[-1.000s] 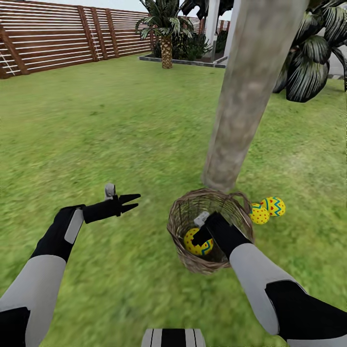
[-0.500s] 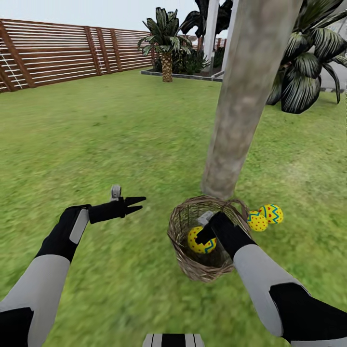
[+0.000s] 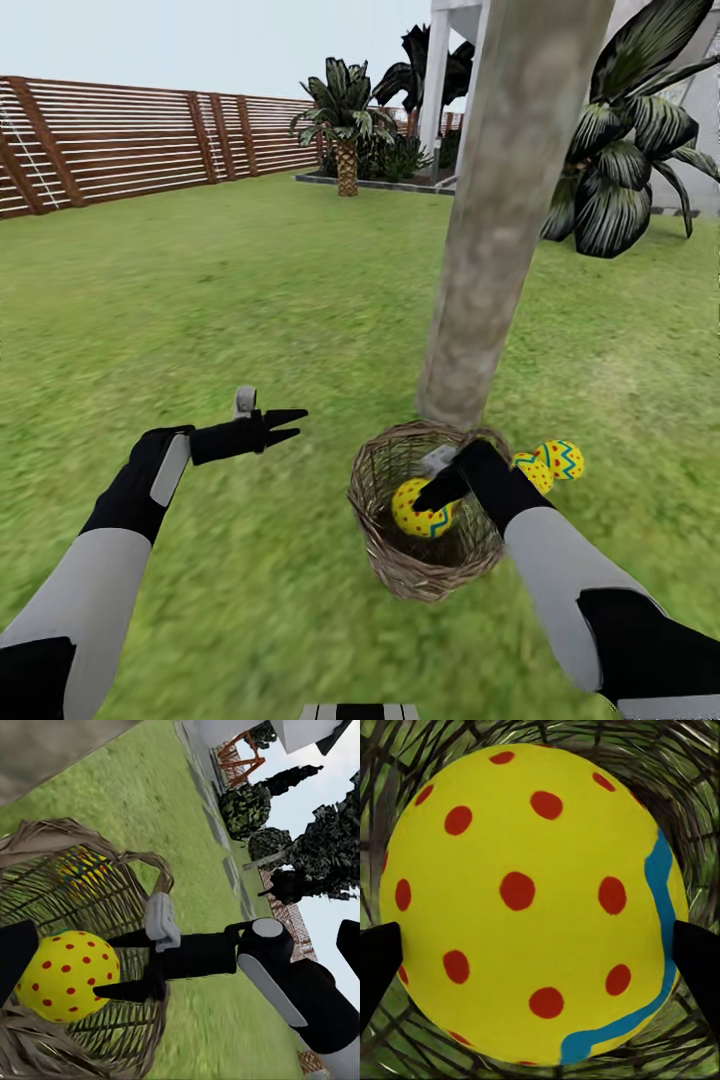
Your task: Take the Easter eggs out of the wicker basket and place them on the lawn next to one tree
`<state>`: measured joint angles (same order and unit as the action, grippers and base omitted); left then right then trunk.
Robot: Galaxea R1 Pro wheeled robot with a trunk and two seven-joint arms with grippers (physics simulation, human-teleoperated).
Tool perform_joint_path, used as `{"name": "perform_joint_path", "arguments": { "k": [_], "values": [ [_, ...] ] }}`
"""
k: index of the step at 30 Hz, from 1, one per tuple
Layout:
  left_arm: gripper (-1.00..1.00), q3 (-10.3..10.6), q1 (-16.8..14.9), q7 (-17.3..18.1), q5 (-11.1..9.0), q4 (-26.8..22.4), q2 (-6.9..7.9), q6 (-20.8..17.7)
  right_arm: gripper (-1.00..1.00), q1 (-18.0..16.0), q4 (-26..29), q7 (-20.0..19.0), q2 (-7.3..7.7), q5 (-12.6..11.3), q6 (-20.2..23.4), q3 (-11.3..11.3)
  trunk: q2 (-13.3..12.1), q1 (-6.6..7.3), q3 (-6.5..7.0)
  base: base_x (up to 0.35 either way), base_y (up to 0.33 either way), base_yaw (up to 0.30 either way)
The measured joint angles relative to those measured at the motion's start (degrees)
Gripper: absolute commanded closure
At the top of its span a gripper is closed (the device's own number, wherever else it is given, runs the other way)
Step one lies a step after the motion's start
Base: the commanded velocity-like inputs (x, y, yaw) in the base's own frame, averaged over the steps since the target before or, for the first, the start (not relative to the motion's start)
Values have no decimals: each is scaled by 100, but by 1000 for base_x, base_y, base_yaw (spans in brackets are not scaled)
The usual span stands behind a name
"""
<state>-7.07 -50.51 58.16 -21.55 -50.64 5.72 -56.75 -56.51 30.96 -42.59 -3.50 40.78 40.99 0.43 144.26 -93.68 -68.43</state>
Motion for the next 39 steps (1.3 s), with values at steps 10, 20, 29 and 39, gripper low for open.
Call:
{"name": "perform_joint_path", "arguments": {
  "k": [10,20,29,39],
  "values": [
    [-100,1,0,-373,-23,1,-9,-2,100,-3,184,-532,371,-4,2,-17,-13,26,222,0,0,0],
    [-100,1,0,-373,-14,0,-9,-2,100,-4,601,-2009,794,-2,36,-309,-27,52,443,-4,0,0],
    [-100,1,0,-382,-14,0,-9,-3,100,-2,942,-3030,1289,-13,31,-574,-39,71,643,-306,0,0],
    [-100,-51,1,-325,-55,-41,41,80,100,1,1389,-4615,1604,-22,-54,-2004,-48,90,777,-128,0,0]
  ]
}}
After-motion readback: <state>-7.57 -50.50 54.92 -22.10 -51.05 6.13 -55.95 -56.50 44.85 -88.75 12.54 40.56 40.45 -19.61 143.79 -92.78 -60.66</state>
